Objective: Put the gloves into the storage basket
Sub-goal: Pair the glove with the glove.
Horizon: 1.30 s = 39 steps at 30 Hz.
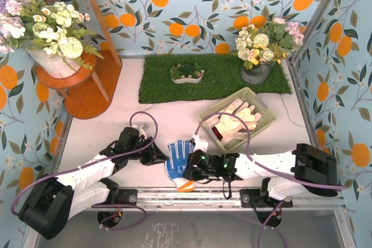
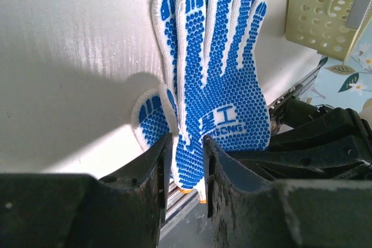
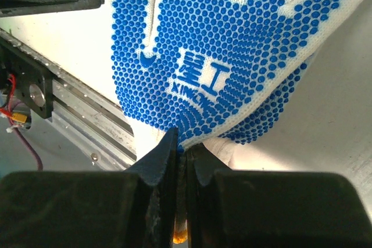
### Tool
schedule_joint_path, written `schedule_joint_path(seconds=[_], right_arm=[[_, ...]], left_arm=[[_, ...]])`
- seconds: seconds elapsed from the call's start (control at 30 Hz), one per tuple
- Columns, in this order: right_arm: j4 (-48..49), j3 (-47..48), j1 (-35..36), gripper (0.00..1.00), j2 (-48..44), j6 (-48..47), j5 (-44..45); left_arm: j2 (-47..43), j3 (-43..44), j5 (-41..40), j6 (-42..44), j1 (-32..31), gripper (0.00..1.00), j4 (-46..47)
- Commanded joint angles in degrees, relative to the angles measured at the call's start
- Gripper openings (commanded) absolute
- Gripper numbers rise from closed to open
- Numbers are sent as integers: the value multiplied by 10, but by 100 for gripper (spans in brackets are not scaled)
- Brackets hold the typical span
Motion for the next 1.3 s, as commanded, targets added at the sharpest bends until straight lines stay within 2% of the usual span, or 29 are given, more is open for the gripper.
schedule_joint_path(seconds=[0.0, 0.3, 0.4, 0.53, 0.6, 0.67, 0.77, 0.87, 0.93, 1.1, 1.27], right_arm=[[20, -3, 6, 0, 18, 2, 16], [26, -2, 10, 0, 32, 0, 25], [24, -2, 10, 0, 30, -1, 26], [19, 2, 11, 0, 33, -1, 17], [5, 8, 14, 9, 29, -1, 19], [-15, 15, 19, 28, 18, -1, 26], [-52, 21, 24, 47, -9, 3, 40], [-86, 21, 29, 59, -42, 12, 53], [-107, 18, 34, 63, -61, 20, 64], [-152, 4, 45, 61, -101, 55, 92], [-135, -13, 50, 47, -106, 69, 93]], left_arm=[[1, 6, -16, 14, 1, 29, -10], [20, 6, -48, 35, 1, 20, -21], [21, 16, -51, 43, 1, 21, -32], [4, 39, -69, 60, 1, 29, -73], [-9, 55, -83, 69, 1, 34, -97], [-22, 74, -96, 78, 1, 39, -121], [-34, 103, -111, 100, 1, 45, -147], [-32, 124, -107, 114, 1, 50, -144], [-19, 134, -101, 121, 1, 53, -139], [15, 133, -71, 117, 1, 58, -83], [58, 110, -45, 95, 1, 61, 8]])
